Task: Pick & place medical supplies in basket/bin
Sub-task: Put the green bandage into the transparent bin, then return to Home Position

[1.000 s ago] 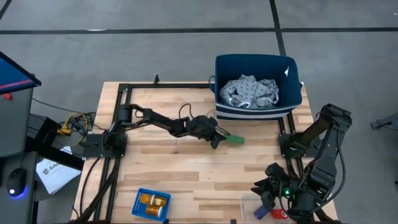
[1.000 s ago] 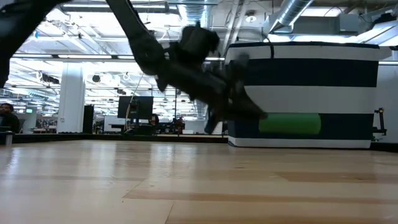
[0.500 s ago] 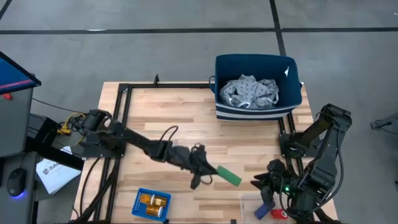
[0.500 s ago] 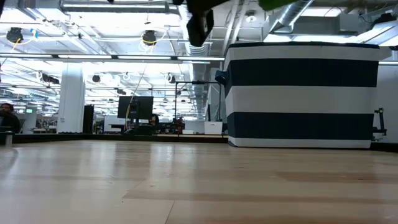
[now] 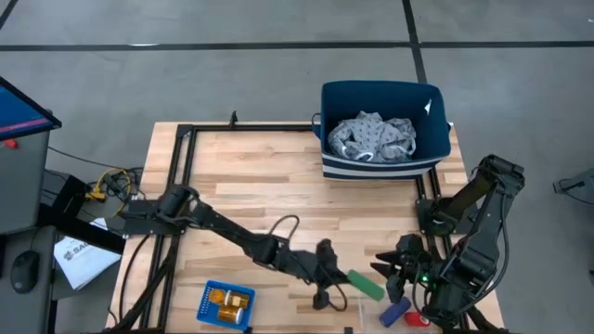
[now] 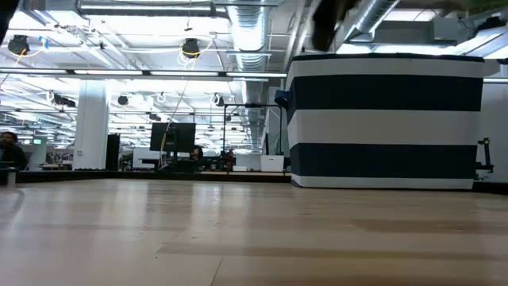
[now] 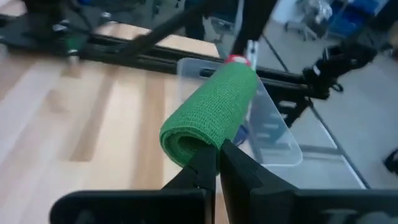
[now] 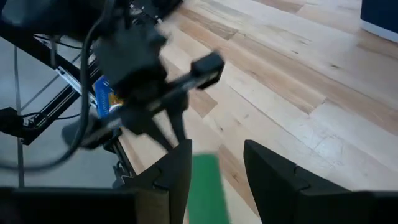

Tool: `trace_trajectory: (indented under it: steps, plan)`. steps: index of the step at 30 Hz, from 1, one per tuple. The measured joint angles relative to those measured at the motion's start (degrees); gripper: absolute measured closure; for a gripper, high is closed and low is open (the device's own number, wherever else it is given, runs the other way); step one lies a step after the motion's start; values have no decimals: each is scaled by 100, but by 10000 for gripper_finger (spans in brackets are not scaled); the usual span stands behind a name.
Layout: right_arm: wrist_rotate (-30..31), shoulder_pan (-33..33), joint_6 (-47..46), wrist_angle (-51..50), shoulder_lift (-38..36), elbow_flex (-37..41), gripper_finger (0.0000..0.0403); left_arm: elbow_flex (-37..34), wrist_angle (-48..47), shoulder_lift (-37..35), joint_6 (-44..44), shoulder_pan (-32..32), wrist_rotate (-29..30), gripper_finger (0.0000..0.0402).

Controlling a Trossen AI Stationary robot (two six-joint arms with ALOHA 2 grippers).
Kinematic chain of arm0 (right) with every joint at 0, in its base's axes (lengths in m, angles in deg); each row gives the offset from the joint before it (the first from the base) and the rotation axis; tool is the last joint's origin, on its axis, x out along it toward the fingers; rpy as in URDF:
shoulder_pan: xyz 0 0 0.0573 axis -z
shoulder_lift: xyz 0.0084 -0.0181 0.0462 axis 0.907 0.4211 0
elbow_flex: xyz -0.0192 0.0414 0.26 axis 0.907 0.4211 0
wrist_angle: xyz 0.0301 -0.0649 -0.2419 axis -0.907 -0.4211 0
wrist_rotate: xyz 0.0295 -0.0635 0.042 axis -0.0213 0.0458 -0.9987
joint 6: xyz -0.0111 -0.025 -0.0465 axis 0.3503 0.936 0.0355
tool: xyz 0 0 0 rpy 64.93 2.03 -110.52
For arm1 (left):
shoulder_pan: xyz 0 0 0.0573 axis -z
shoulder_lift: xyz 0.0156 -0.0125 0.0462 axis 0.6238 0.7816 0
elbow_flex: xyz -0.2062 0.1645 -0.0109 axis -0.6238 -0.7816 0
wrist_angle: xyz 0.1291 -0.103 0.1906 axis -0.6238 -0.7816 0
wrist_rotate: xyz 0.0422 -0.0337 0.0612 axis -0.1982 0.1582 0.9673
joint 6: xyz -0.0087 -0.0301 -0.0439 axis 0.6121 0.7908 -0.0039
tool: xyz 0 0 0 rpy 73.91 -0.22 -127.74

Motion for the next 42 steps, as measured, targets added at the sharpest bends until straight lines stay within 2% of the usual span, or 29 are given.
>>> trace_trajectory:
  steps: [5,10,19,29,32,42]
  plan:
    - [8,-100,20,-6,0,0,260,654,-236,404,-95,71,-80,401]
    - [56,-184,29,-7,0,0,260,741,-217,423,-130,82,-162,401]
    - [145,-181,184,-32,0,0,260,774,-277,685,-394,152,-843,401]
    - [143,-187,131,-4,0,0,260,1008,-379,882,-763,98,-841,398]
    - [145,-181,146,-7,0,0,260,1008,-395,882,-986,98,-1102,375]
    - [145,-181,164,-39,0,0,260,1001,-266,882,-970,-14,-1278,238]
